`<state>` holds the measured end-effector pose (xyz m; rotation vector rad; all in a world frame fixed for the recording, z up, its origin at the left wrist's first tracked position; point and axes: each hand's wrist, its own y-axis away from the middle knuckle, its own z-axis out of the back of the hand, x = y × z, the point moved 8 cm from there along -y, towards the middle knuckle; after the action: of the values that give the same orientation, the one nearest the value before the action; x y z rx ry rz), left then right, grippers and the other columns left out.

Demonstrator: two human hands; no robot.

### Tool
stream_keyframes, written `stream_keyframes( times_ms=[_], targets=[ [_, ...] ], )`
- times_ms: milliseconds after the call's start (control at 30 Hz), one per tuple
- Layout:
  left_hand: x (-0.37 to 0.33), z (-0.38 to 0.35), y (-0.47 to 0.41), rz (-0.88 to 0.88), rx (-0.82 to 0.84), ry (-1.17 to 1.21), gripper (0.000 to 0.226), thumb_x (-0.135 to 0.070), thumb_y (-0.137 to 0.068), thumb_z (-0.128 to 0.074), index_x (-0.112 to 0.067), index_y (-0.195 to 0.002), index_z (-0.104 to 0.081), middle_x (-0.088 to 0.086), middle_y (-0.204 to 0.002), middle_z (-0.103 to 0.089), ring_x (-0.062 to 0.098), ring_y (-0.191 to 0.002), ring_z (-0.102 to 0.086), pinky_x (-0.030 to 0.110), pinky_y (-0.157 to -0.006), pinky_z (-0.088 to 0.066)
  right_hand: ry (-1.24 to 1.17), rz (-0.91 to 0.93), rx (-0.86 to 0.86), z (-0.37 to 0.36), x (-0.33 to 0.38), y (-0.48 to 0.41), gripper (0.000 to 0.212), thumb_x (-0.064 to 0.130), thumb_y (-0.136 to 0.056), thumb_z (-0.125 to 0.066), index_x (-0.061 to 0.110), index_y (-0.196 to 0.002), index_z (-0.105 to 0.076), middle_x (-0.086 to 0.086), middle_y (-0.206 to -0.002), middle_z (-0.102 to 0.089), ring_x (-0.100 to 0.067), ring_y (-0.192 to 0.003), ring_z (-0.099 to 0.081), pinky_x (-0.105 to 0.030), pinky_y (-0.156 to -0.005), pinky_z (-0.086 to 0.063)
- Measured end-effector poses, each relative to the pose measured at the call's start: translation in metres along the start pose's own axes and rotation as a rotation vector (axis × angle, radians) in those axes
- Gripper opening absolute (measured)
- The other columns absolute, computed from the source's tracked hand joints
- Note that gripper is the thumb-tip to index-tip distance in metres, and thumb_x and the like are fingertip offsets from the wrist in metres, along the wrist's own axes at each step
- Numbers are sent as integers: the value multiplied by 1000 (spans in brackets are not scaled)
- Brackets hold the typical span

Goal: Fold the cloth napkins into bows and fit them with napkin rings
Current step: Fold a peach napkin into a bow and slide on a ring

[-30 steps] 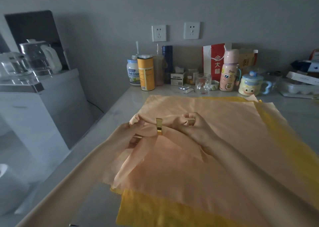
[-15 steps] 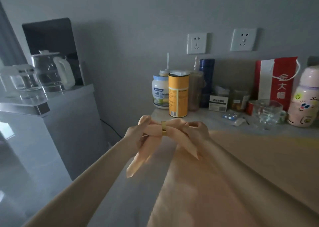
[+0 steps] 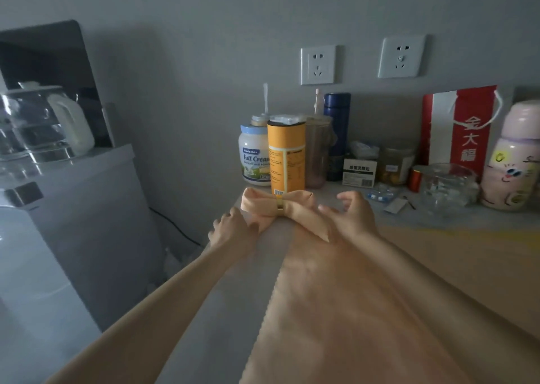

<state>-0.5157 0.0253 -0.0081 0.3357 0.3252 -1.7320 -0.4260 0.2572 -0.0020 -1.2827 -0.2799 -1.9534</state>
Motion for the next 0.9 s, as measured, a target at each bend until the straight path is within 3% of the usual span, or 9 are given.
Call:
stream_keyframes(
  times_ms=[133, 267, 400, 433, 500, 600, 733, 900],
  targets=[
    [-18, 16, 80, -191, -40, -59, 39, -34, -95, -42, -11, -126, -48, 9, -130, -50, 27, -120, -42, 37, -94, -38, 39, 19, 90, 66, -12, 47, 41, 22, -80, -73, 4, -113, -56, -7, -108, -58, -18, -98, -55, -29, -84, -42],
    [-72, -4, 197, -404, 151, -5, 51, -47, -95, -41, -17, -137, -40, 3, -145, -39, 22, -135, -29, 36, -108, -26, 134, 14, 184, 144, -43, 104, 22, 17, -79, -74, 14, -93, -58, -4, -90, -59, -18, -88, -55, -28, -78, -41],
    [-135, -28, 290, -563, 296, -20, 63, -54, -92, -43, -16, -142, -33, 4, -149, -33, 22, -139, -22, 42, -113, -20, 287, 2, 252, 220, -77, 158, 13, 26, -79, -66, 31, -75, -54, -8, -91, -63, -27, -92, -59, -35, -83, -44],
    [-153, -34, 315, -606, 325, -11, 65, -54, -92, -44, -15, -142, -33, 4, -149, -32, 23, -139, -21, 43, -113, -19, 315, -5, 256, 242, -85, 170, 6, 32, -72, -59, 33, -75, -54, -11, -95, -63, -29, -95, -59, -38, -85, -44],
    [-183, -48, 360, -694, 373, -5, 68, -56, -91, -44, -15, -143, -30, 5, -151, -29, 23, -140, -19, 44, -113, -17, 348, -25, 267, 281, -96, 193, 12, 32, -69, -52, 30, -79, -57, -13, -99, -63, -30, -97, -59, -37, -84, -43],
    [-216, -73, 427, -825, 484, -38, 78, -63, -88, -43, -22, -149, -17, 6, -157, -11, 24, -145, -4, 50, -116, -3, 365, -80, 265, 325, -107, 219, 10, 9, -90, -56, 11, -95, -64, -12, -103, -65, -21, -96, -58, -26, -76, -41],
    [-227, -98, 487, -926, 604, -101, 90, -70, -82, -45, -28, -151, -5, 3, -158, 11, 22, -144, 16, 51, -113, 15, 330, -98, 259, 356, -121, 238, 17, 1, -92, -53, 4, -103, -65, -13, -105, -66, -19, -95, -59, -20, -73, -42],
    [-229, -100, 503, -929, 560, -159, 65, -54, -94, -37, -31, -150, -12, 3, -159, 6, 20, -145, 12, 48, -113, 12, 212, -92, 250, 371, -127, 256, 18, -4, -91, -50, 6, -98, -64, -16, -106, -67, -22, -97, -61, -19, -80, -43]
  ],
)
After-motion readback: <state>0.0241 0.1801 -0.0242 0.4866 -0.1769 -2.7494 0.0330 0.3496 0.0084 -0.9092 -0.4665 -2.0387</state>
